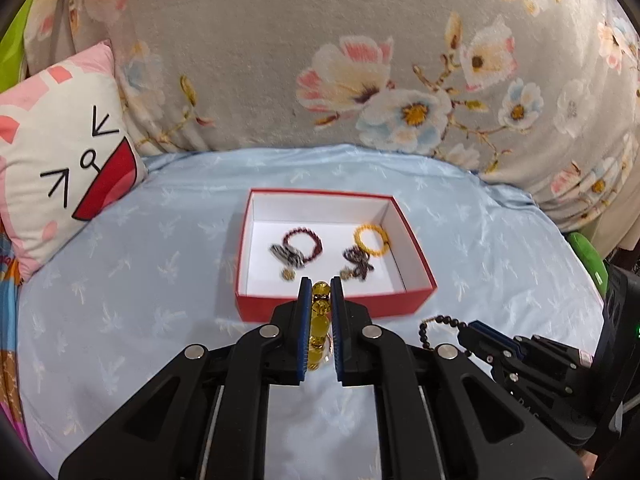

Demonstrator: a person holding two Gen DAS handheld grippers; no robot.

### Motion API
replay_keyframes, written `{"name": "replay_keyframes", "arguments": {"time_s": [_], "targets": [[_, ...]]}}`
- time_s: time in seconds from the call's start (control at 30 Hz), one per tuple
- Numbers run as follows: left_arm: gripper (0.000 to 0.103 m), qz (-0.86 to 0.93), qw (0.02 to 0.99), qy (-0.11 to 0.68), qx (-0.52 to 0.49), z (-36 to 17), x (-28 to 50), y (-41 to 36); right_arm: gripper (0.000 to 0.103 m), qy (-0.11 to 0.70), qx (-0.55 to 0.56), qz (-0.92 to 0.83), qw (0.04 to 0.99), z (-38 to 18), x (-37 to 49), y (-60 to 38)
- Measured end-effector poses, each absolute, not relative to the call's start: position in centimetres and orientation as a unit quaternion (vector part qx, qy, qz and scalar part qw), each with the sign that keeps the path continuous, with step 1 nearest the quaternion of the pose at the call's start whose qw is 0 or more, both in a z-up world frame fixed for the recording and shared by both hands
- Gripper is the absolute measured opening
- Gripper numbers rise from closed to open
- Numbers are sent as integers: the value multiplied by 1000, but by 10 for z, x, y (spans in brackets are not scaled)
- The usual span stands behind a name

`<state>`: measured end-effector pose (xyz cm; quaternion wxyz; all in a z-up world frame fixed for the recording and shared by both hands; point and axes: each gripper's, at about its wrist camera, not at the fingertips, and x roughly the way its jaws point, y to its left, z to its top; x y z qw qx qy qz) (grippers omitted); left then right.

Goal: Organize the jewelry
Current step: 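Lift both bracelets, carry them into the red box and open both grippers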

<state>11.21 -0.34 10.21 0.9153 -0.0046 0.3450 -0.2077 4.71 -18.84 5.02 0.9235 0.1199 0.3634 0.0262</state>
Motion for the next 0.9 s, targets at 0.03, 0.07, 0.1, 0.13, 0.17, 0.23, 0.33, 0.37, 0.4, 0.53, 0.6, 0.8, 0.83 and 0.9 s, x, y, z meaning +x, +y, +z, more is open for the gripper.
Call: {"name": "replay_keyframes", "arguments": {"time_s": [0.03, 0.07, 0.1, 0.13, 0.17, 0.23, 0.33, 0.37, 0.4, 0.53, 0.6, 0.8, 0.83, 0.9], "targets": [[9, -205, 918, 339, -3, 106, 117, -4, 7, 361, 119, 26, 924, 52, 51, -190], [9, -204, 920, 334, -1, 110, 121, -5, 7, 358, 117, 27, 926, 56, 55, -190], [9, -201, 923, 329, 0, 113, 126, -6, 7, 355, 116, 28, 927, 59, 60, -191], [9, -199, 924, 326, -1, 115, 131, -6, 7, 352, 115, 28, 928, 62, 66, -192], [9, -197, 925, 324, -1, 118, 136, -8, 7, 349, 111, 27, 930, 65, 72, -192], [9, -194, 928, 319, -2, 122, 147, -10, 7, 343, 106, 25, 933, 71, 83, -194], [9, -191, 930, 314, -3, 127, 155, -12, 7, 334, 102, 23, 937, 79, 97, -195], [9, -191, 931, 312, -3, 128, 157, -12, 7, 332, 101, 23, 937, 81, 100, -196], [9, -190, 931, 311, -3, 128, 159, -13, 7, 331, 101, 23, 938, 82, 104, -196], [9, -185, 931, 314, -1, 125, 173, -18, 7, 333, 106, 26, 937, 82, 123, -198], [9, -181, 930, 319, 0, 121, 183, -21, 7, 338, 113, 27, 934, 79, 134, -200], [9, -184, 922, 339, -19, 98, 213, -26, 7, 361, 133, 27, 923, 57, 167, -203], [9, -183, 921, 344, -20, 93, 218, -28, 7, 365, 133, 25, 921, 53, 172, -202], [9, -179, 919, 351, -15, 84, 224, -32, 7, 376, 134, 24, 917, 43, 180, -201]]}}
